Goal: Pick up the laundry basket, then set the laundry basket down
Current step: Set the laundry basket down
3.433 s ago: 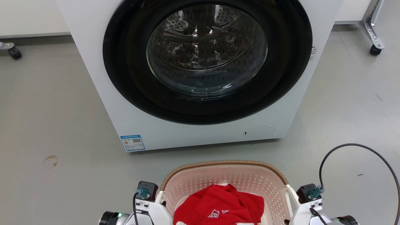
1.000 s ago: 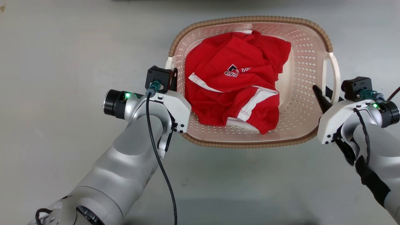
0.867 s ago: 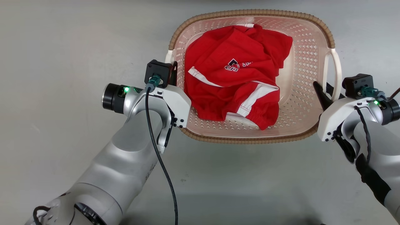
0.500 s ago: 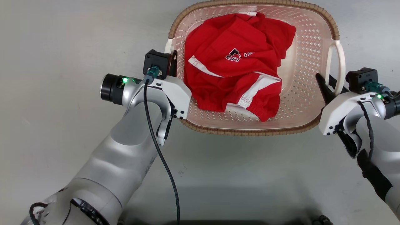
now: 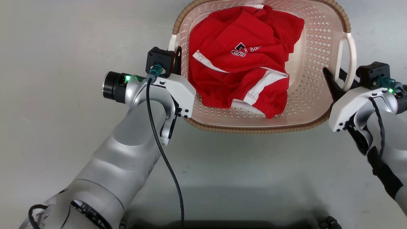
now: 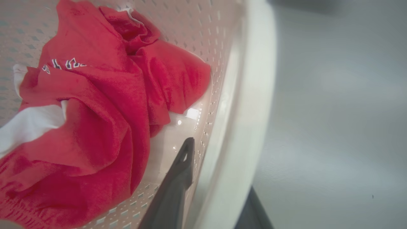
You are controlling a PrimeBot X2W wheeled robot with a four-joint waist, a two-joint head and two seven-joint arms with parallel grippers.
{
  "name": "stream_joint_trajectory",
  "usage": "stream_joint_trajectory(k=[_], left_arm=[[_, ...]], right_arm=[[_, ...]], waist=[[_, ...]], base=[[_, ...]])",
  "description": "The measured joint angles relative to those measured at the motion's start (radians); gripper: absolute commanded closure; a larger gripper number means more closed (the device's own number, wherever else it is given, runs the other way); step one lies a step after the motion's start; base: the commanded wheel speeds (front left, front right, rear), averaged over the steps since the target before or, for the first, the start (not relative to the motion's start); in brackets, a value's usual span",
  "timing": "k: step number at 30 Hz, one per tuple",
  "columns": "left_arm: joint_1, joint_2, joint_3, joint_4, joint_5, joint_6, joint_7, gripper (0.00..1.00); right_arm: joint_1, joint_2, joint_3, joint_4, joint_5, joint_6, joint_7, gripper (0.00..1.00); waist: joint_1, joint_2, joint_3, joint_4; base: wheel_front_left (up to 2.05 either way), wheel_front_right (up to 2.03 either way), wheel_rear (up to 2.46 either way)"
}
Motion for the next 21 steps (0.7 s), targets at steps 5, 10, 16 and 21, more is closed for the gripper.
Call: stream_joint_trajectory(k=[5,10,16,21], left_arm=[[-0.017,0.010,-0.006,-0.020,-0.004,0.000,0.000,0.00],[-0.017,0.011,-0.021,-0.051,-0.033,0.003,0.000,0.00],[-0.017,0.011,-0.040,-0.077,-0.065,0.015,0.000,0.00],[-0.017,0.011,-0.051,-0.084,-0.084,0.018,0.000,0.00]], right_arm=[[-0.007,-0.021,-0.049,-0.012,-0.044,0.001,-0.002,0.00],[-0.007,-0.027,-0.101,-0.026,-0.086,0.008,-0.004,0.00],[-0.001,-0.030,-0.150,-0.064,-0.136,0.009,-0.004,0.00],[0.016,-0.033,-0.184,-0.098,-0.163,0.009,-0.004,0.00]], waist=[[0.0000,0.0000,0.021,0.004],[0.0000,0.0000,0.047,0.011],[0.0000,0.0000,0.060,0.021],[0.0001,0.0000,0.060,0.024]], base=[[0.00,0.00,0.00],[0.00,0.00,0.00],[0.00,0.00,0.00],[0.00,0.00,0.00]])
